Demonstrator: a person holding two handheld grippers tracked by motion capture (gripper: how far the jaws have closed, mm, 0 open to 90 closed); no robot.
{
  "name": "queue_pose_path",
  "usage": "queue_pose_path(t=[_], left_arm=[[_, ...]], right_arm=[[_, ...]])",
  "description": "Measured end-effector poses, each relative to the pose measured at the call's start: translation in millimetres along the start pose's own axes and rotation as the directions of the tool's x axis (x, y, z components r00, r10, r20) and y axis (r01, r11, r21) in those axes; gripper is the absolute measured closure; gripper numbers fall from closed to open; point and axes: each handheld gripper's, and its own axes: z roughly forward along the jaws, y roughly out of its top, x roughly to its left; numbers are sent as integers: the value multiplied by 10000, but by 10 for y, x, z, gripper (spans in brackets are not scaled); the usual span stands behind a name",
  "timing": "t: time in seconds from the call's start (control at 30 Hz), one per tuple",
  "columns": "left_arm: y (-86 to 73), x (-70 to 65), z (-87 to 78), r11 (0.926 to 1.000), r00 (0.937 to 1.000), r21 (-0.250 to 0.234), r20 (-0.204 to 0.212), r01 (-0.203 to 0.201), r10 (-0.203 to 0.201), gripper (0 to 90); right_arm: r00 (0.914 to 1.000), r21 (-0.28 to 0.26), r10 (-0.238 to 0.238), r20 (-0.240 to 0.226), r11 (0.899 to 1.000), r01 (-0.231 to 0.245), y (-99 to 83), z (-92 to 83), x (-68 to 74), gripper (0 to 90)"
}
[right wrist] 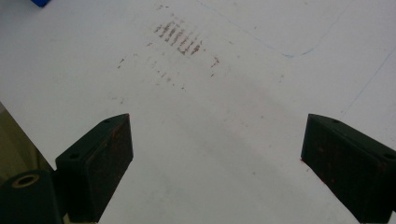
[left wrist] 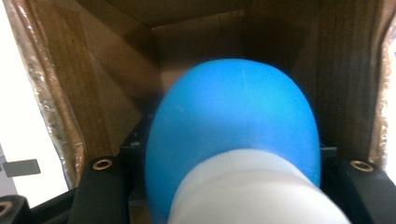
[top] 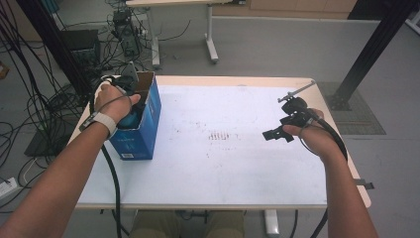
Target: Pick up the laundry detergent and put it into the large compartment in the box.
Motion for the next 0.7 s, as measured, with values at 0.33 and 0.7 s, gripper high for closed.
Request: queue_pose_path(t=[0.33,0.7], left_arm=[[7,-1,6,10000,10000,27,6,-23,23,383],[24,-10,7,9999,10000,116,5,5,-5,383]], right_arm=[[10000,-9,30,32,10000,-29,-9,-11,1,88],[10000,3,20,-25,10000,-20,-10,22,-6,89]])
